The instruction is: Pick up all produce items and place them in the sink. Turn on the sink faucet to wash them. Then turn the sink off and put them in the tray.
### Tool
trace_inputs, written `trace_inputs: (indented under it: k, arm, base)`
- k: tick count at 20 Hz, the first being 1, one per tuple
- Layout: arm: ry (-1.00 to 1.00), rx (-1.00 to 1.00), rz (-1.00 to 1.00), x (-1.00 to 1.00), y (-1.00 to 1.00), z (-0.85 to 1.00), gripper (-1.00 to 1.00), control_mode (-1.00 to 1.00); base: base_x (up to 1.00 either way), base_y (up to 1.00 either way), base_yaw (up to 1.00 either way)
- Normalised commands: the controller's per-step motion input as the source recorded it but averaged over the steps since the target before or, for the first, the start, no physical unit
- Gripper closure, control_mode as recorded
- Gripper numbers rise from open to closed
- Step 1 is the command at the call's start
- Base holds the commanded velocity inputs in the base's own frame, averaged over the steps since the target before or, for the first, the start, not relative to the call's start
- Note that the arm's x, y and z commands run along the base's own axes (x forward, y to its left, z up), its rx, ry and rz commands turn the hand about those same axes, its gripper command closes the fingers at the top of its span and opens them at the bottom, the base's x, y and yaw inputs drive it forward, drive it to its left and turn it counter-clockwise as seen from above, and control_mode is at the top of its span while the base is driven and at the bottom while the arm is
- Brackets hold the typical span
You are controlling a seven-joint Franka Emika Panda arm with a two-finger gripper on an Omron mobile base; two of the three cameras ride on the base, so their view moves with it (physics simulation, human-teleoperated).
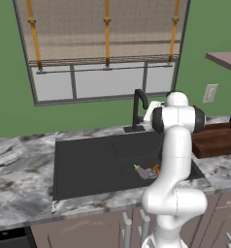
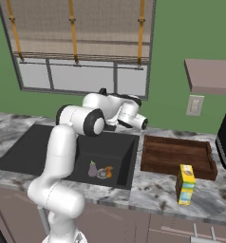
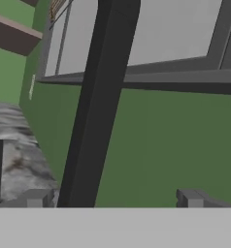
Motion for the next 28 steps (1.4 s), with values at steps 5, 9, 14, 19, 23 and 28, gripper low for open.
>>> trace_inputs:
  k: [5,9,14,19,23,28]
  arm:
    - [0.0,0.01,0.0,0.15,-0.02,-0.12,-1.0,-1.0]
    - [0.0,0.01,0.0,0.13,-0.06,-0.19,-1.0,-1.0]
    - [0.0,0.02,0.0,0.08,-0.27,-0.26,-1.0,-1.0]
    - [0.0,0.01,0.0,0.01,-0.28,-0.18,-1.0,-1.0]
    - [0.0,0.01,0.0,0.01,-0.2,-0.11,-1.0,-1.0]
    - [0.0,0.0,0.0,0.16,0.0,-0.01,-1.0,-1.0]
  base:
    - [0.0,0.0,0.0]
    - [0.0,0.0,0.0]
    - [0.0,0.0,0.0]
    - [0.0,0.0,0.0]
    - [0.0,0.0,0.0]
    - [0.0,0.0,0.0]
